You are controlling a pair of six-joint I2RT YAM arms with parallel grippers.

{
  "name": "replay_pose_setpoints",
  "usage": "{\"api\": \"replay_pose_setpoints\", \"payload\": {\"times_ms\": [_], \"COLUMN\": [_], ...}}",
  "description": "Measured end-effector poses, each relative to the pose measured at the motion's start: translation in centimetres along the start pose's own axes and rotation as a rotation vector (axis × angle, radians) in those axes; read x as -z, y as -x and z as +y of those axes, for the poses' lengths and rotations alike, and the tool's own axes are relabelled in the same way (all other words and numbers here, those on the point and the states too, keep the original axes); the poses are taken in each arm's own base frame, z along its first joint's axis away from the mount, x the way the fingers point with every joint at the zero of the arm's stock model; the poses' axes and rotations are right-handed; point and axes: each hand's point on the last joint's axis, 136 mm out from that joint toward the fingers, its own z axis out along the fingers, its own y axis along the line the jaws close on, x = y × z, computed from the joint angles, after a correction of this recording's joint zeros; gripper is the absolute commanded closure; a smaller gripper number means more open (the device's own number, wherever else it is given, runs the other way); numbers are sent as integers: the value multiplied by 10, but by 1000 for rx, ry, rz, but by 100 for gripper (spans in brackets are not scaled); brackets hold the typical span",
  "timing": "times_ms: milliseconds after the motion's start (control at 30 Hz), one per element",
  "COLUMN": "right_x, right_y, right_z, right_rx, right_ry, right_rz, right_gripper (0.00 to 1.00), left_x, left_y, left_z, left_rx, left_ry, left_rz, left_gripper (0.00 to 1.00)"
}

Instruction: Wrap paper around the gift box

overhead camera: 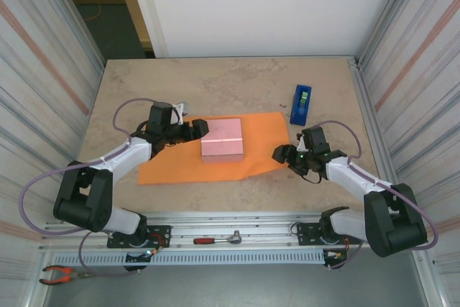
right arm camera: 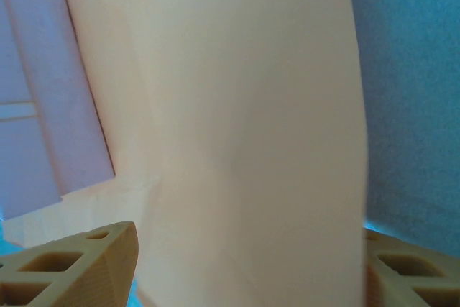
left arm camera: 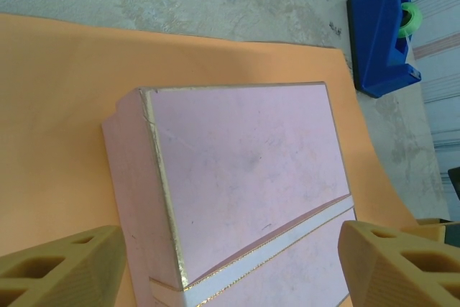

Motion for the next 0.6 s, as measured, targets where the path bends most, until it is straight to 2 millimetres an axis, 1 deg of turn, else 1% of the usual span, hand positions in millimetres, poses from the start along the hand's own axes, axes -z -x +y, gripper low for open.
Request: {"api": "replay_pose_setpoints", "payload": {"times_ms": [100, 167, 267, 300, 333, 367, 500, 533, 600], "right_x": [2, 3, 5, 5, 6, 6, 8, 8, 9], "right_y": [11, 17, 21, 21, 20, 19, 15, 14, 12], "right_z": [2, 1, -2, -3, -4, -5, -4, -2, 8], "right_rx": [-2, -13, -15, -13, -11, -9, 0, 8, 39], "right_ry": [19, 24, 22, 19, 15, 11, 10, 10, 16], "right_rz": [-36, -55, -66, -64, -61, -56, -40, -35, -23], "right_gripper": [34, 38, 46, 50, 56, 64, 91, 95, 97], "left_x": [0, 0, 0, 0, 1, 1, 3, 4, 5], "left_y": [-1, -1, -1, -1, -1, 0, 0, 0, 3], "left_z": [1, 1, 1, 2, 2, 3, 3, 2, 0], "left_rx": [2, 3, 3, 3, 3, 4, 5, 6, 5], "left_ry": [2, 3, 4, 5, 6, 7, 9, 9, 3], "left_rz": [4, 4, 5, 6, 5, 3, 2, 4, 5], "left_gripper": [22, 22, 22, 22, 22, 22, 22, 23, 23]}}
